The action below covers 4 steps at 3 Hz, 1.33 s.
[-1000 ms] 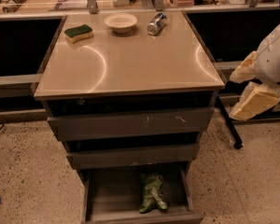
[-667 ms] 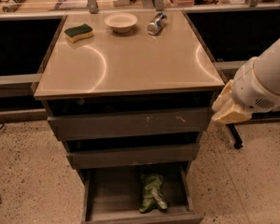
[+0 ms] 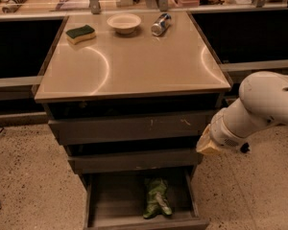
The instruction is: Pick green rice chip bag from bottom drawer and place on counter
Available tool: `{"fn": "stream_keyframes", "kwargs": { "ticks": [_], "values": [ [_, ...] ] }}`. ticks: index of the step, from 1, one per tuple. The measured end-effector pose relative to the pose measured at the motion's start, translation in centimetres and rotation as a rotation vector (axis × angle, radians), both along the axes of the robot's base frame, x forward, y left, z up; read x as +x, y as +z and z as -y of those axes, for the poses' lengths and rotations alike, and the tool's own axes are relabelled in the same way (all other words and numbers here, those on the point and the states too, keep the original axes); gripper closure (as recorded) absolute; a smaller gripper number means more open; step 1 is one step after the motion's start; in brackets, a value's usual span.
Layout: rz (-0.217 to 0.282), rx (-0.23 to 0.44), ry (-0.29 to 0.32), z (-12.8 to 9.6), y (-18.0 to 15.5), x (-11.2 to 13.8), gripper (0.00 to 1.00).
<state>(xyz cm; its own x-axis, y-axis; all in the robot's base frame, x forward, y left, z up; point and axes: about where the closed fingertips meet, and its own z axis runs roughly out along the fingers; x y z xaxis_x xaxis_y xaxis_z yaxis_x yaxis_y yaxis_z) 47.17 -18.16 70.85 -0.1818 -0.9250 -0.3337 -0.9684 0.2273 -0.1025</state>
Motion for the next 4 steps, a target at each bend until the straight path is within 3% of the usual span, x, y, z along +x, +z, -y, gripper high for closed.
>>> {"fn": "stream_keyframes", "kwargs": {
  "ticks": [1, 2, 3, 4],
  "values": [
    [0.001, -0.001, 0.000, 0.0, 0.1, 0.0, 1.00],
    [-0.016, 0.048, 0.029, -0.1, -5.3, -0.8, 1.00],
    [-0.026, 0.151, 0.072, -1.3, -14.1, -1.3, 1.00],
    [-0.028, 0.224, 0.100, -2.5, -21.3, 0.8, 1.00]
  ]
}}
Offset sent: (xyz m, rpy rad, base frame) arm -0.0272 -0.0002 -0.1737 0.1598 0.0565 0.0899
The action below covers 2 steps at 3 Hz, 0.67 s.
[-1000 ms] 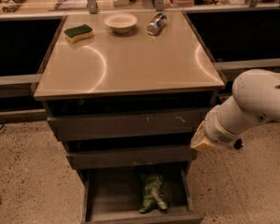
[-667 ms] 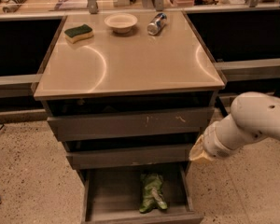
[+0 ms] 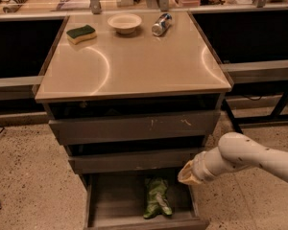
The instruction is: Pick green rice chip bag from bottom drawer and place on counter
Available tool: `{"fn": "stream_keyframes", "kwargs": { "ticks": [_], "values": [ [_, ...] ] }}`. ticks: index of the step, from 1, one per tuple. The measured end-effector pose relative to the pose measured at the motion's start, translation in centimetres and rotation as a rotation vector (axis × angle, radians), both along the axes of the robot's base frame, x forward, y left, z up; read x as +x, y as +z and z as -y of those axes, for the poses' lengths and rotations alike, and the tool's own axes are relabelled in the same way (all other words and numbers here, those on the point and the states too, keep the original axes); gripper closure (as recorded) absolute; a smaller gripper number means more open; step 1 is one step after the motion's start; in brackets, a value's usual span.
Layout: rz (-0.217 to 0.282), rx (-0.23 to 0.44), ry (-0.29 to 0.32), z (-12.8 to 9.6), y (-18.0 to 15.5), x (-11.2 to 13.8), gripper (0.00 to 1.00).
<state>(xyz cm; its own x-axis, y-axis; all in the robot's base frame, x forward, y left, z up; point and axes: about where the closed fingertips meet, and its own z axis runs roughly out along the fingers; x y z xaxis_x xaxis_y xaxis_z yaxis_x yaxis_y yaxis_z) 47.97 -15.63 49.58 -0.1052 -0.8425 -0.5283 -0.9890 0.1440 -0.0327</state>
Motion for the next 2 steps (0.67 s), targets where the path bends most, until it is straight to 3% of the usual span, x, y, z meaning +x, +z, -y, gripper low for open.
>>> {"fn": "stream_keyframes", "kwargs": {
  "ticks": [1, 2],
  "values": [
    [-0.069, 0.060, 0.018, -1.3, -7.2, 0.9, 1.00],
    [-0.135, 0.096, 0.012, -2.3, -11.3, -0.9, 1.00]
  ]
}}
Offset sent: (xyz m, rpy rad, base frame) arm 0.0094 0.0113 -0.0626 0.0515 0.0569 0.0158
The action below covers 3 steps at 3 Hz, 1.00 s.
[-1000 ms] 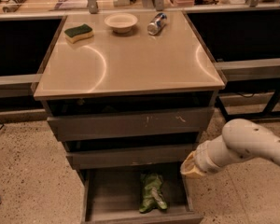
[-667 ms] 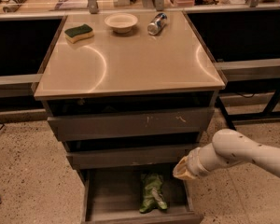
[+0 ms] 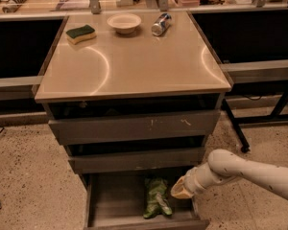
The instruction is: Pick green rice chip bag from bottom drawer and place on counter
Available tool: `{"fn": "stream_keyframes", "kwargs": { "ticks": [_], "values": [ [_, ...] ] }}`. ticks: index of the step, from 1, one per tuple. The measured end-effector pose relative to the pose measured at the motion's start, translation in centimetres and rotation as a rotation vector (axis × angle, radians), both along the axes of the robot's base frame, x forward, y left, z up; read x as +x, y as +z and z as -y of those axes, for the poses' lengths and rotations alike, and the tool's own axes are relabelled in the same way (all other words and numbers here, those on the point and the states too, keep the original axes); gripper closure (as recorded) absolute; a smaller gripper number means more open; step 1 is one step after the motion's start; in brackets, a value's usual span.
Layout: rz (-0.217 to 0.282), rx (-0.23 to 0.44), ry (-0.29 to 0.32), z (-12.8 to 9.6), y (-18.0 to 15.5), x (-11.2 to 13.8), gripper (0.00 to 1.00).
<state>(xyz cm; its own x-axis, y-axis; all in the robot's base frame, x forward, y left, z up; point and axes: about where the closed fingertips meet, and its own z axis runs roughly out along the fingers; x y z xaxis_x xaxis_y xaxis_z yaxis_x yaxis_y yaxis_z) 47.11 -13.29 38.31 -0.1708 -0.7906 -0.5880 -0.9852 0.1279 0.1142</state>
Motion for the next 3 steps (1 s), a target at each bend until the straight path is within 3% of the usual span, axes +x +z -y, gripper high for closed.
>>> {"fn": "stream_keyframes", "kwargs": {
  "ticks": [1, 2, 3],
  "values": [
    [0.000, 0.000, 0.000, 0.0, 0.0, 0.0, 1.00],
    [0.083, 0.022, 0.020, 0.0, -2.6, 0.5, 1.00],
    [0.229, 0.057, 0.072, -0.7, -6.4, 2.3, 1.00]
  ]
}}
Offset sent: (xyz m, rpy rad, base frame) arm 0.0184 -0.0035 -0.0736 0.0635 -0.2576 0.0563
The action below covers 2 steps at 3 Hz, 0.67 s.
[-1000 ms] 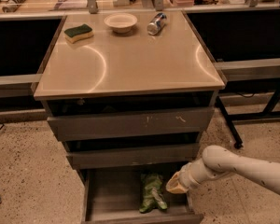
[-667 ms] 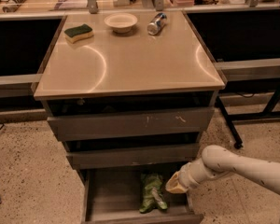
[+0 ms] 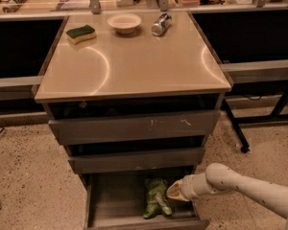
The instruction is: Pick green rice chip bag from bottom drawer and place on counter
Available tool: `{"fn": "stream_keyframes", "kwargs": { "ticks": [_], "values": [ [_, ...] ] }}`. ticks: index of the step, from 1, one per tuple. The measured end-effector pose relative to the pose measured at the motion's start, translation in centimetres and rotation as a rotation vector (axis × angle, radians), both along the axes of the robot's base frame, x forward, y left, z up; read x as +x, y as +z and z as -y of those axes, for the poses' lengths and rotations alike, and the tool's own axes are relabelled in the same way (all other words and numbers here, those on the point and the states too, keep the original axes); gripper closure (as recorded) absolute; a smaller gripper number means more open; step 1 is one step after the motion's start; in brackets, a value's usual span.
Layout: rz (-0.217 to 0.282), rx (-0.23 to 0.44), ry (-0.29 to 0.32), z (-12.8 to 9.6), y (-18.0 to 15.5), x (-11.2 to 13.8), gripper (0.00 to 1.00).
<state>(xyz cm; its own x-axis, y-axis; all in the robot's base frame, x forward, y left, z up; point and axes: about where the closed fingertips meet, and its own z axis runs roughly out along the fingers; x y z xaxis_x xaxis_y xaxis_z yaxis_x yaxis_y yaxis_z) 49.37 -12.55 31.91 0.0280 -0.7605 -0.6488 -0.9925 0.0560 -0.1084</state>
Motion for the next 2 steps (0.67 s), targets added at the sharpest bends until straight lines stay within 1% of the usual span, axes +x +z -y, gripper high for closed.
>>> {"fn": "stream_keyframes", "kwargs": {
  "ticks": [1, 2],
  "values": [
    [0.000, 0.000, 0.000, 0.00, 0.00, 0.00, 1.00],
    [0.034, -0.007, 0.014, 0.19, -0.36, -0.41, 0.87]
  ]
}}
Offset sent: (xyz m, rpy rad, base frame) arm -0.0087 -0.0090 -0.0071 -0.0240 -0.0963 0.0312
